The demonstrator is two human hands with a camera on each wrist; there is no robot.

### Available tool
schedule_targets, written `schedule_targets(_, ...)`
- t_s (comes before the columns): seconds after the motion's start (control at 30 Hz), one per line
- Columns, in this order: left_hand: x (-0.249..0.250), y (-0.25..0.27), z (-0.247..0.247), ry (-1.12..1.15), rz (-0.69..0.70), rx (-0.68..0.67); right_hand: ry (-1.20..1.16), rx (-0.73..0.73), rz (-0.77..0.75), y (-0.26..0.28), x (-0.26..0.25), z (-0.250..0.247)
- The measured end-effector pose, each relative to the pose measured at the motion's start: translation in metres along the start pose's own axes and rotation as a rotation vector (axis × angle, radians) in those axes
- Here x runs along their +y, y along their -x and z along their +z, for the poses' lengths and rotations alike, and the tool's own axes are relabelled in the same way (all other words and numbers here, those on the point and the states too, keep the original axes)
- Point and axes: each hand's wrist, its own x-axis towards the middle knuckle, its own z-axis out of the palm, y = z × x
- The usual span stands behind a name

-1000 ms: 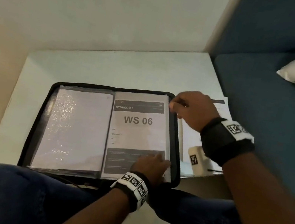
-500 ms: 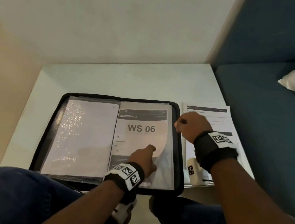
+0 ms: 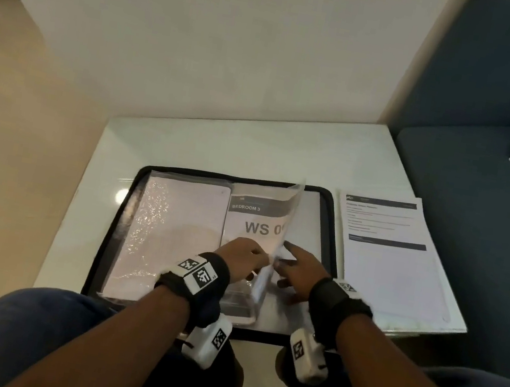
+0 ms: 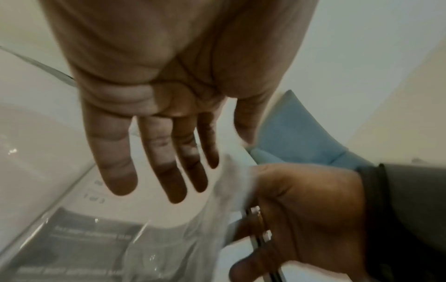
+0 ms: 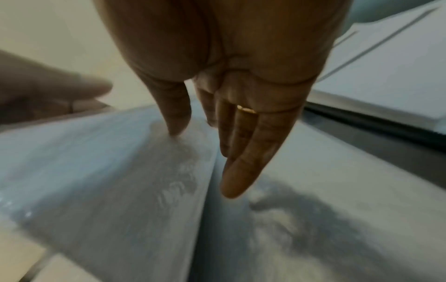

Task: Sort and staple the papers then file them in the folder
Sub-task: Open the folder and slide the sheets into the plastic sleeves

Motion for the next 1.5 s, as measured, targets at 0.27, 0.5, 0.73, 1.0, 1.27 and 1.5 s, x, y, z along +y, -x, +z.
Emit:
schedule_targets(0.27, -0.025, -0.002, -0.112, -0.122, -0.038, 0.161, 0.128, -0.027, -0.371, -0.002, -0.021, 0.069)
schedule_targets(0.5, -0.090, 0.001, -0.187, -0.444, -0.210, 0.208, 0.634, -0.211, -0.448, -0.023, -0.019, 0.103)
schedule_targets(0.73, -0.147, -0.008, -0.200, -0.005, -0.351, 0.312, 0.823, -0.370, -0.523, -0.036, -0.023, 0.130)
schedule_targets(1.0, -0.170, -0.016, -0.198, -0.109, -0.451, 0.340, 1.048, -0.452, -0.494, -0.049, -0.017, 0.138)
schedule_targets(1.27, -0.142, -0.018, -0.188, -0.789, -0.356, 0.280, 1.031, -0.098, -0.445, -0.047, -0.015, 0.107)
schedule_targets(1.5, -0.086, -0.044, -0.141, -0.937, -0.110, 0.124, 0.755, 0.329, 0.151, -0.042, 0.026, 0.053)
